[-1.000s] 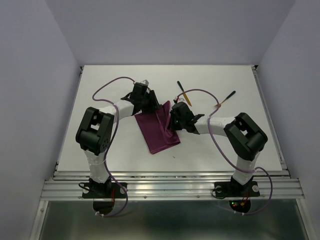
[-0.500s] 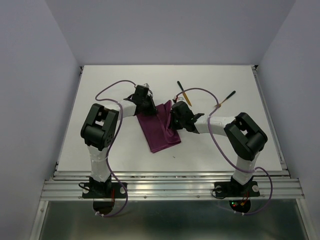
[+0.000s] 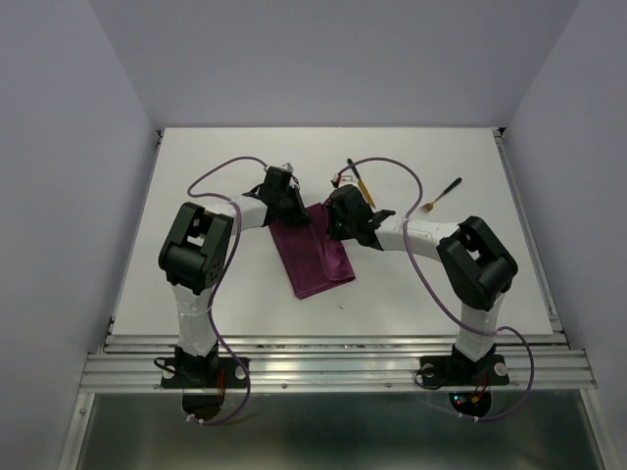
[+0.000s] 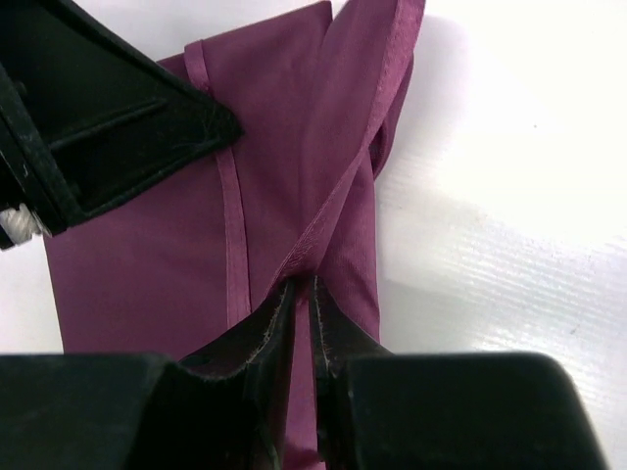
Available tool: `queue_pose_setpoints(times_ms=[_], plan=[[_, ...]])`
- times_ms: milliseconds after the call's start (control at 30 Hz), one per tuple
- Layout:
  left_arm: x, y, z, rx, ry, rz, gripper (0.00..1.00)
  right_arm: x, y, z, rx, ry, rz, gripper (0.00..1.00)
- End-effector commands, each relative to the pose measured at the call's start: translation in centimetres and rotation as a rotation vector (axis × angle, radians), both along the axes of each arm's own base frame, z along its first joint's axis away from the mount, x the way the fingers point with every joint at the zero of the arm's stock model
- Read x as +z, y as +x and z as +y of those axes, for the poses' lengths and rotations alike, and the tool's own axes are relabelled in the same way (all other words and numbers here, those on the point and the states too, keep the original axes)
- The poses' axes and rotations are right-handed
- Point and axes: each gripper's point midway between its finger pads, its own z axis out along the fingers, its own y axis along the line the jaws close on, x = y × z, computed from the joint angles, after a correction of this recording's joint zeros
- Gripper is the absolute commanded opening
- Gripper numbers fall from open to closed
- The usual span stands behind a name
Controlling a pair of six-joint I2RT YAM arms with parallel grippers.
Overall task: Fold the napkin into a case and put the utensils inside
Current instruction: Fold the lower triangle-folded napkin at the center of the board.
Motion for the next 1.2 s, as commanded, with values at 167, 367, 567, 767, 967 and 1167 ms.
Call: queue_pose_setpoints(times_ms=[167, 367, 567, 767, 967, 1167], plan=[[-1.5, -0.5, 0.2, -0.026, 0.032, 0.026, 0.25, 0.6, 2.7, 1.2, 0.018, -0.040, -0.055, 0.17], [-1.4, -0.4, 0.2, -0.028, 0.031, 0.023, 0.25, 0.0, 2.2, 2.4, 0.078, -0.015, -0.024, 0.16], [-1.5, -0.4, 0.0, -0.031, 0.024, 0.027, 0.25, -0.3, 1.5, 3.5, 0.155, 0.014, -0.006, 0.16], [-1.4, -0.4, -0.1, -0.033, 0.019, 0.026, 0.25, -1.7, 1.1, 3.7, 0.182, 0.007, 0.021, 0.16], [-1.3, -0.5, 0.0, -0.033, 0.020, 0.024, 0.25, -2.8, 0.7, 3.7, 0.192, -0.005, 0.043, 0.15], [-0.7, -0.5, 0.0, -0.032, 0.013, 0.017, 0.25, -3.2, 0.8, 3.6, 0.198, -0.018, 0.044, 0.15]])
